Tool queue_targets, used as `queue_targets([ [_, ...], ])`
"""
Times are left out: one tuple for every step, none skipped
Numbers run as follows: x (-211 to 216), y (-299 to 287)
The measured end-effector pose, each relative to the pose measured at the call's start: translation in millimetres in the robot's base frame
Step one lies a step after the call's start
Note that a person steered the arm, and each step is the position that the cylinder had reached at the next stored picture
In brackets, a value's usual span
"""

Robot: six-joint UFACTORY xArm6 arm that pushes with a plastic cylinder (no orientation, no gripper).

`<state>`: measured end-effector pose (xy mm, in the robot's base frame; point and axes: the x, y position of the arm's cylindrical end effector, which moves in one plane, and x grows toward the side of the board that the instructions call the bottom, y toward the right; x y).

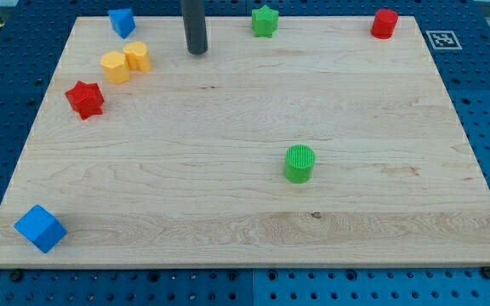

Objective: Place your hand to the left of hexagon

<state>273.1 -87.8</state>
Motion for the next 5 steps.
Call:
queue_targets([
  [-13.3, -17.3],
  [-15.0, -36.7],
  [-15.0, -47.7],
  [-15.0, -64.1],
  [-15.0, -85.5],
])
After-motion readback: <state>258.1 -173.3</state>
